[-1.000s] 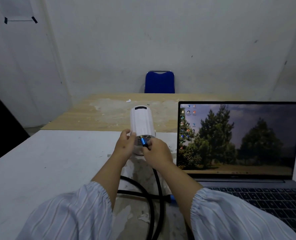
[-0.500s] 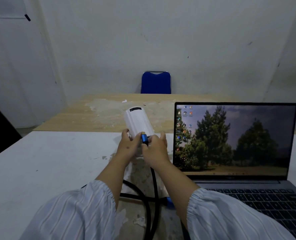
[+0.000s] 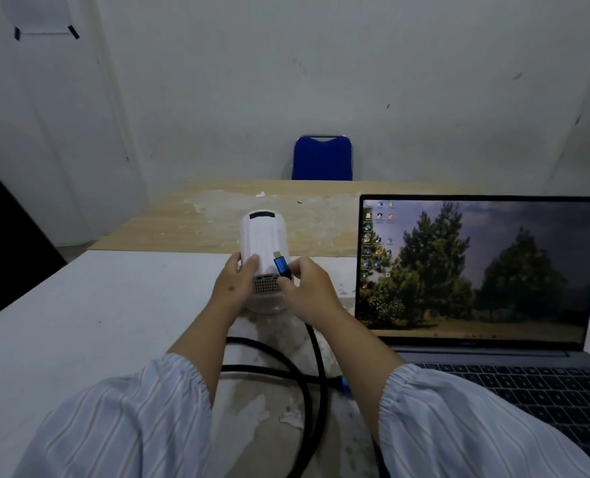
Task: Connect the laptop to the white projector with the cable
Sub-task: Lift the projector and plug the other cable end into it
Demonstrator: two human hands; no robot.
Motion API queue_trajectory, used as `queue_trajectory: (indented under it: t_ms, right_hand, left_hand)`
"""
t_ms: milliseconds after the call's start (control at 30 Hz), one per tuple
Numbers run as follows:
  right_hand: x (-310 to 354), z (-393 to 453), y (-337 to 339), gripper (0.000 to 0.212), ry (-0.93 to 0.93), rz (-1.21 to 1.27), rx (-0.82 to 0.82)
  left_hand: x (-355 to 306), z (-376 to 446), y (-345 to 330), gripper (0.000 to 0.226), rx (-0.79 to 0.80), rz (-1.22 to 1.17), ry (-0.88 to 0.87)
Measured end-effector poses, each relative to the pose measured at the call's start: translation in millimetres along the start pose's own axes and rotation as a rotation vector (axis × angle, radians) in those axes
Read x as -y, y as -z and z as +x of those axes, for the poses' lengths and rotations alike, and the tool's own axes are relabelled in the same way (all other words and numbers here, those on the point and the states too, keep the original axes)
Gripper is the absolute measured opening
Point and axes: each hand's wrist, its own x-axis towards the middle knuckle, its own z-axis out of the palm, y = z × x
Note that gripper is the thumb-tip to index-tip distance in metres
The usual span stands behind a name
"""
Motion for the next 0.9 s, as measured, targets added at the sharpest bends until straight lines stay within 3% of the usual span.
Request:
queue_trajectory:
  t_ms: [333,433,900]
  right_hand:
    - [9.8,-12.9,-2.9,0.011,-0.033,0.142,-0.065]
    - [14.7,-15.1,-1.8,0.026,-0.048,0.206,-0.028]
    - [4.3,-9.3,-11.0,0.028,-0.064,-0.103,-0.026]
  left_hand:
    - [-3.5,-15.0,8.8,0.064,0.097,0.141,-0.110]
    - [-3.7,-12.0,6.1,0.063,0.100,0.177,-0.111]
    - [1.3,1.4,-0.2,0.064,0.059,0.358,-0.102]
